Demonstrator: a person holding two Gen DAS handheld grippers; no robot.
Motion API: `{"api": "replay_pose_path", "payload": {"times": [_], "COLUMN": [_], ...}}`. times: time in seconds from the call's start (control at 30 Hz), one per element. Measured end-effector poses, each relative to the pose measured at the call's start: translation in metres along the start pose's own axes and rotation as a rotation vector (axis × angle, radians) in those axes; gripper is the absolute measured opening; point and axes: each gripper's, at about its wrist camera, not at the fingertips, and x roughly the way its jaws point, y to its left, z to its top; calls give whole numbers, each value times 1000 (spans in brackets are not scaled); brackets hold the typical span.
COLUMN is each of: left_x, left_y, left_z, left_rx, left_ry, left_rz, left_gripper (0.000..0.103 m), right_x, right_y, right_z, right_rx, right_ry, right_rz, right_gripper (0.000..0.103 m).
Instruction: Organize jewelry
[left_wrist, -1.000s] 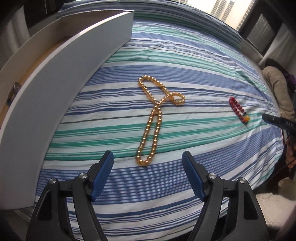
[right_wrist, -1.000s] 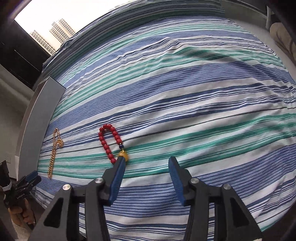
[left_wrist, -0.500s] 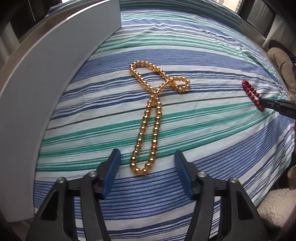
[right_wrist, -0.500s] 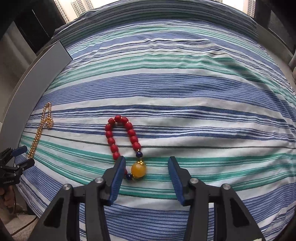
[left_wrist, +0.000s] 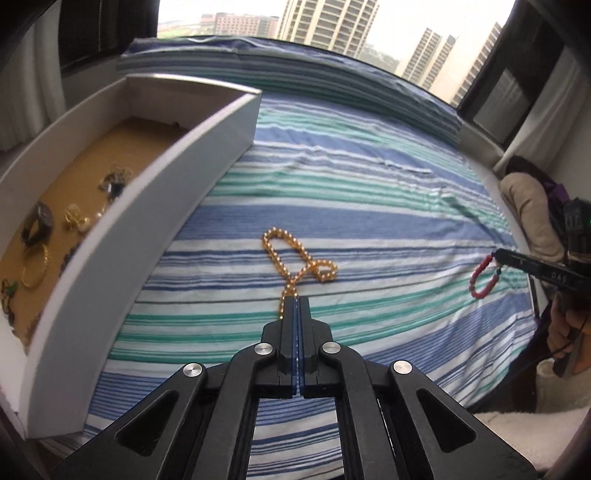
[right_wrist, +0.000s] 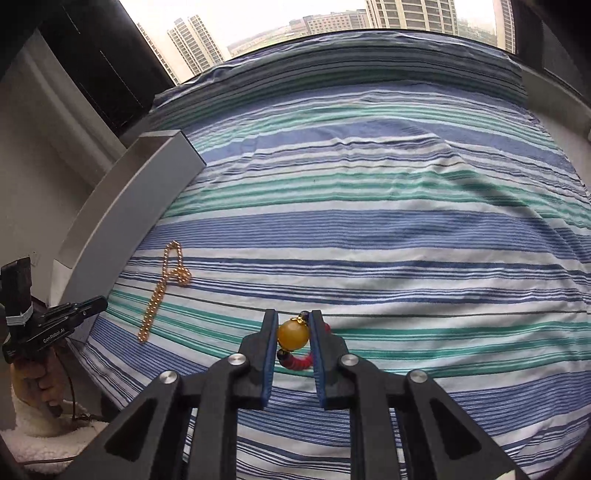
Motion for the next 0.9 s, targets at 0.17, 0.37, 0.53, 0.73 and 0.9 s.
{"api": "replay_pose_path", "payload": {"times": [0.17,0.37,0.53,0.73,0.9], "left_x": [-10,59,126,147,104], "left_y": [1,-11,-21,-28,-20], "left_z": [17,10,11,6,13], "left_rx": [26,96,145,184,104], "left_ry": [-16,129,208,236,160], "left_rz": [26,41,72,82,20], "left_gripper": [2,75,74,5,5], "right_x": [-21,-17,-8,-5,0], "right_y": [21,28,25,15,8], "right_z": [21,22,10,-2,-3], "right_rx": [-67,-59,-33,-2,16], "right_ry": [-56,-71,-43,-24,-18], "right_rz": [14,47,63,57,53], "right_gripper": [17,17,17,17,17]}}
